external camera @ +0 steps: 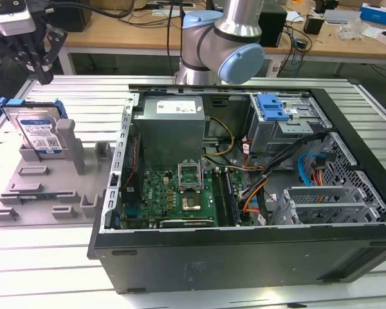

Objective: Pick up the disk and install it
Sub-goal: 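Pick up the disk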

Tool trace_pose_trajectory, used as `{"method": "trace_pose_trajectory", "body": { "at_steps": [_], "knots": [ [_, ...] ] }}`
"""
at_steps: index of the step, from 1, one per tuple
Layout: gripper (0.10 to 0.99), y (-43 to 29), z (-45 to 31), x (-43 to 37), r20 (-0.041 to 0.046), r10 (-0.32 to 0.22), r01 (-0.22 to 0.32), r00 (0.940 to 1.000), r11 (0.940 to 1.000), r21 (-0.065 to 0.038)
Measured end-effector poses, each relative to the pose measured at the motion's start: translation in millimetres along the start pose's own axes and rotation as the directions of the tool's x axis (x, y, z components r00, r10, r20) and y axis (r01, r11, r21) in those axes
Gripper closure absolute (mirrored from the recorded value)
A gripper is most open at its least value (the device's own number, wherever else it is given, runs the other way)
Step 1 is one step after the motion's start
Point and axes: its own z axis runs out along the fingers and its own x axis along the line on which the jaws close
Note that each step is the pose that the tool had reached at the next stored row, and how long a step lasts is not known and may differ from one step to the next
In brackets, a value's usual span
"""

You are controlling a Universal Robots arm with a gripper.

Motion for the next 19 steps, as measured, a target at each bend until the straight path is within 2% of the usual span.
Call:
{"method": "trace_pose_trajectory", "body": {
  "at_steps": [10,13,15,19],
  "knots": [
    [0.980,-0.1,0.0,1.3,-0.0001,-0.001,0.001,1.0000,1.0000,0.000],
    [0.980,-0.1,0.1,1.4,-0.0028,-0.060,0.060,0.9982,0.9982,-0.001],
    [0.980,-0.1,0.4,1.4,-0.0045,-0.104,0.104,0.9945,0.9945,-0.002],
    [0.980,-0.2,1.3,1.4,-0.0086,-0.196,0.196,0.9806,0.9806,-0.005]
  ]
}}
